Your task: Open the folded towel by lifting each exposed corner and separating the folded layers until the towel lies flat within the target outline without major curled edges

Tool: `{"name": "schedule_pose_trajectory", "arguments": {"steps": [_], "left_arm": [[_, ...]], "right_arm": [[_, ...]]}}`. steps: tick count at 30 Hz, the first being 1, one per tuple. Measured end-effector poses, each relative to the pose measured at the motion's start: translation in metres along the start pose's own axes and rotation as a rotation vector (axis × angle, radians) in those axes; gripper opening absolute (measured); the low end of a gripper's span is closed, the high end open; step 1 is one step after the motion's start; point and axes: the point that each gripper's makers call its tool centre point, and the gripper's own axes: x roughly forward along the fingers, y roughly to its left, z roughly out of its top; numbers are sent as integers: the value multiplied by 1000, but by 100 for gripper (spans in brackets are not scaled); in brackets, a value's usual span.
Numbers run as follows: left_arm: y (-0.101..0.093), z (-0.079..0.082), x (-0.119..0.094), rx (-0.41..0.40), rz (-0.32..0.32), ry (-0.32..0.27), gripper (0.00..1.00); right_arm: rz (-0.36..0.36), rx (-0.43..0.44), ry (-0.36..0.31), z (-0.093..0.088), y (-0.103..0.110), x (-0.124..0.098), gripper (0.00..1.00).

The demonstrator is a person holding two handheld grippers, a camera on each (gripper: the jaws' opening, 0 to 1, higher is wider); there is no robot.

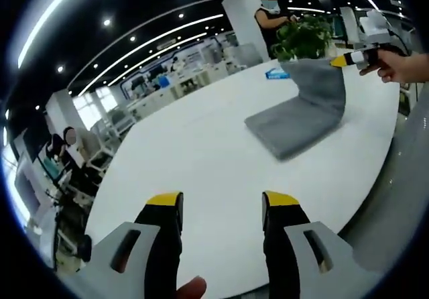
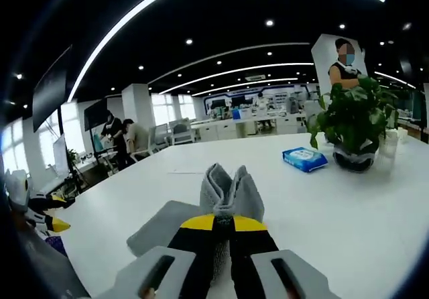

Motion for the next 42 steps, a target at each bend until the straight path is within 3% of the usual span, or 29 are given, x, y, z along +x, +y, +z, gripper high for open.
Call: {"name": "schedule_pose_trajectory", "arguments": {"steps": [11,17,21,24,29,35,42], "left_arm": [[2,1,0,-13,5,-3,45],[-5,6,3,13,-30,-8,43],[-6,13,5,-4,-45,-24,44],[-5,26,9,-40,-50,-53,44],[-12,54,25,-30,-63,-101,43],[-26,71,48,-53,-116,-124,43],[-52,82,70,-49,-182,-132,43]], "right_arm": [[-67,40,40,-21,-31,-5,4],[-120,-42,75,-29,-44,-7,4],[-149,-26,116,-38,-56,-10,6],[-200,-16,122,-40,-69,-15,9],[-255,-65,112,-35,-82,-15,15],[-254,-72,117,-31,-81,-11,21],[-216,-74,206,-51,-73,-3,22]]}}
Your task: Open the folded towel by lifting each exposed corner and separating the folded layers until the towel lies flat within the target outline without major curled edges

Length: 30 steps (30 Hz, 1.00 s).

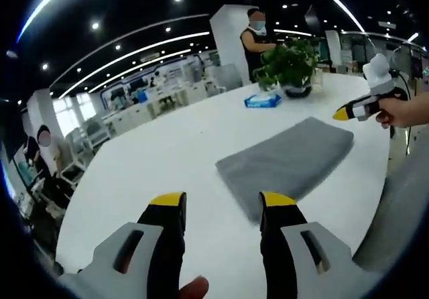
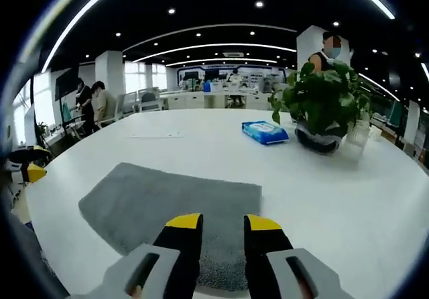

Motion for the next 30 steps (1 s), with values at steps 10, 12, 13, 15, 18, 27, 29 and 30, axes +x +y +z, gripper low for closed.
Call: {"name": "schedule_pose_trajectory", "arguments": {"steps": [10,12,13,15,18,27,29,30], "left_arm": [[-18,11,38,-41,-84,-12,43],[-22,11,46,-32,-100,-8,43],[-25,10,51,-28,-110,-4,43],[-29,9,56,-26,-126,4,43],[-37,9,67,-16,-153,11,42],[-65,-7,100,13,-256,76,42],[-68,-9,102,19,-261,65,42],[-69,-11,105,14,-264,59,42]], "right_arm": [[50,-79,121,-39,19,11,24],[76,-87,154,-47,24,13,24],[94,-108,193,-56,27,14,24],[90,-129,194,-60,28,16,24],[83,-123,177,-57,27,15,23],[80,-150,176,-60,29,16,22],[81,-142,178,-60,29,16,21],[85,-142,180,-60,28,16,21]]}}
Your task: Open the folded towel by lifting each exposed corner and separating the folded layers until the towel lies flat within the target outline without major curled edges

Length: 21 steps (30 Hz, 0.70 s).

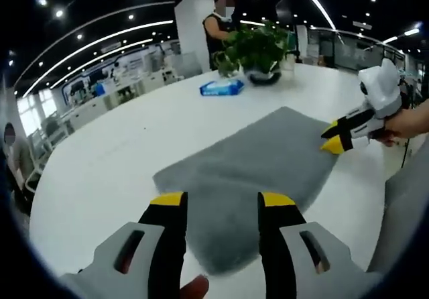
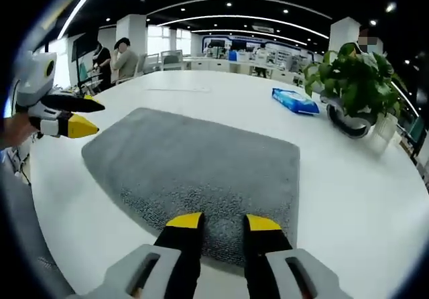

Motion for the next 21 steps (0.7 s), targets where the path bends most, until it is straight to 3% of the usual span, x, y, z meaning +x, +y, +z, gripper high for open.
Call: {"name": "schedule_pose_trajectory", "arguments": {"steps": [2,7,11,21], "left_arm": [[-1,-7,5,-36,-8,36,42],[-3,-17,13,-20,-22,54,41],[-10,-33,19,-1,-46,99,37],[-15,-41,22,-70,-64,55,30]], "right_arm": [[15,-1,7,0,0,1,21],[39,-5,23,-1,0,2,20],[48,-5,30,-2,1,2,20],[65,-17,34,-3,1,3,20]]}}
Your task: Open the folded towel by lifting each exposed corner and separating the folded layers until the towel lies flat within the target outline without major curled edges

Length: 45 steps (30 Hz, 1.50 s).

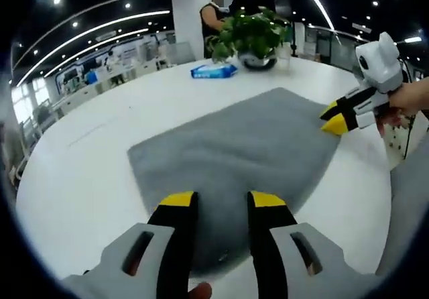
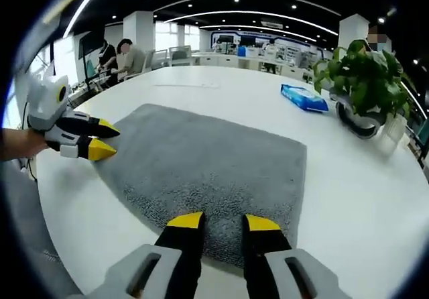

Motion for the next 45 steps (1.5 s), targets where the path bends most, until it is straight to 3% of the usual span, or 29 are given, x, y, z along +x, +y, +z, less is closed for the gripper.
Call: {"name": "schedule_pose_trajectory", "arguments": {"steps": [4,17,45], "left_arm": [[-1,-2,0,-3,-16,16,29],[-5,-9,-11,-12,33,20,29],[-12,-37,-54,-74,90,106,28]], "right_arm": [[31,-5,17,1,0,1,20],[96,-74,66,3,4,5,20],[243,-255,137,32,28,39,19]]}}
